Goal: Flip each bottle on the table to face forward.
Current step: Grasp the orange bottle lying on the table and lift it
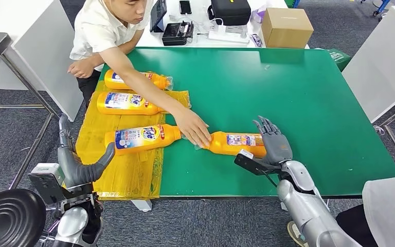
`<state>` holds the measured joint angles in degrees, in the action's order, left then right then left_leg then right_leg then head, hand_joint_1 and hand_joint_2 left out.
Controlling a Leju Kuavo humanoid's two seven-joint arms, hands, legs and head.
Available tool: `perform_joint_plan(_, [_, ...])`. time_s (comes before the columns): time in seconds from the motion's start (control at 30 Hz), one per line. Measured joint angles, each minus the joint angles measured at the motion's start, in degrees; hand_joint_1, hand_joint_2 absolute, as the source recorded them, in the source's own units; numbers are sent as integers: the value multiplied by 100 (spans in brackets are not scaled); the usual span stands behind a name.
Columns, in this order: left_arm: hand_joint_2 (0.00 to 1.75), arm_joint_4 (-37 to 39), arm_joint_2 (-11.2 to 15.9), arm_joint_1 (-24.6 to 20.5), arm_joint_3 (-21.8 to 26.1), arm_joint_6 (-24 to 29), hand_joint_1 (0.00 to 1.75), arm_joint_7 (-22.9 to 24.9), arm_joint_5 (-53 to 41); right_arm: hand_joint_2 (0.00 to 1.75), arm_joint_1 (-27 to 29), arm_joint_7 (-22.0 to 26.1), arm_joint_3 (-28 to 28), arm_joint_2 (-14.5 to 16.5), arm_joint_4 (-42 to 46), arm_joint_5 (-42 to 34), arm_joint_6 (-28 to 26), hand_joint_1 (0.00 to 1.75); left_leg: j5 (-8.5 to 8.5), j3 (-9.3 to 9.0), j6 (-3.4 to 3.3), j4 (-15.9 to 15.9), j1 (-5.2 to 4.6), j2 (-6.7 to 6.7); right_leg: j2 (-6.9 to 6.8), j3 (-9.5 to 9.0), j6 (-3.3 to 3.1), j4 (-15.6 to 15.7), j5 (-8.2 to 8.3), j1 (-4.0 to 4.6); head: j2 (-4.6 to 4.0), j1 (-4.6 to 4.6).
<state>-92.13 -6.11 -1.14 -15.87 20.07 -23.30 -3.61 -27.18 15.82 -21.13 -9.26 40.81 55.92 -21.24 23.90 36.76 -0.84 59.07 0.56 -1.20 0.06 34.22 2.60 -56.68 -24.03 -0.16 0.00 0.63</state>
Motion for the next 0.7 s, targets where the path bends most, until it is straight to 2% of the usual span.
perform_joint_plan(0.33, [175,0,-1,-10,-62,-180,0,58,67,175,-294,13,86,168,-609,-261,589,0,1,-9,0,0,1,9,3,-2,-1,1,0,1,0,0])
perform_joint_plan(0.47, [175,0,-1,-35,-123,-248,0,91,69,175,-476,-221,88,231,-838,-194,765,172,2,-24,0,0,2,32,21,-8,-3,2,2,2,0,0])
perform_joint_plan(0.7, [175,0,-1,-63,-169,-366,0,126,106,175,-749,-446,85,280,-1098,-172,1070,175,0,-42,-1,0,3,35,28,-22,-16,3,11,5,0,1])
